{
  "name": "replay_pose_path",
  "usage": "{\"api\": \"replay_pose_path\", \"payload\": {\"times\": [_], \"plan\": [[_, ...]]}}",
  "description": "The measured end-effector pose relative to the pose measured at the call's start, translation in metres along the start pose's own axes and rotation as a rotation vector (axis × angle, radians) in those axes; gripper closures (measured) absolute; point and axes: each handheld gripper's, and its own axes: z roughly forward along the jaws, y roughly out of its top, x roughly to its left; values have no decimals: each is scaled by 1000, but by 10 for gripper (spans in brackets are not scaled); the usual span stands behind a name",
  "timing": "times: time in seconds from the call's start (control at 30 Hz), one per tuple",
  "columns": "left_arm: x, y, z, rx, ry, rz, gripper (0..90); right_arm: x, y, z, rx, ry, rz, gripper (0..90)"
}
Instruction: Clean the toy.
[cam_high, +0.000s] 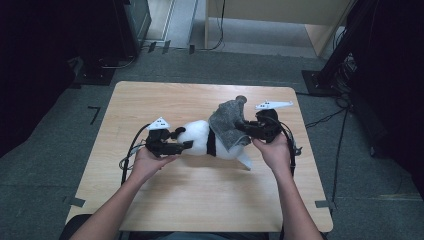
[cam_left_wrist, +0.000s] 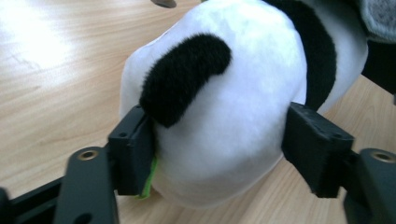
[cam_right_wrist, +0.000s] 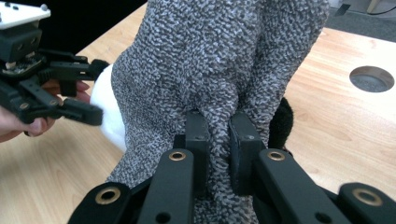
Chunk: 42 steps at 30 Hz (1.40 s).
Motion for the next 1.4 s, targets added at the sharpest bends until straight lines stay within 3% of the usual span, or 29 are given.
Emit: {"api": "replay_pose_path", "payload": {"times": [0.1,0.27,0.4,0.57,0.73,0.83,0.9,1.03,1.13,1.2,1.3,1.4], "plan": [[3,-2,-1,-11,-4,48,279,-5,1,3,-17,19,25,813],[12,-4,-2,-23,-36,38,284,-12,8,7,-14,7,35,812],[17,-7,-1,-6,-36,68,288,-17,15,13,-13,-4,32,812],[24,-9,5,-35,-48,90,279,-24,21,19,-10,-1,32,813],[27,-12,16,-56,-20,155,234,-29,29,27,-6,-12,38,813],[30,-13,24,-64,-18,151,221,-30,31,33,-6,-16,41,814],[31,-14,25,-74,-12,149,260,-30,31,36,-13,-21,42,814],[25,-11,23,-61,31,167,446,-32,31,38,-31,-27,60,814],[20,-10,20,-61,44,172,537,-27,37,30,-51,-6,72,817],[18,-9,20,-62,46,164,563,-18,43,21,-95,25,61,817],[14,-7,19,-58,55,158,579,2,52,15,-107,58,25,817],[9,-5,17,-53,63,160,583,24,57,20,-93,83,-9,817]]}}
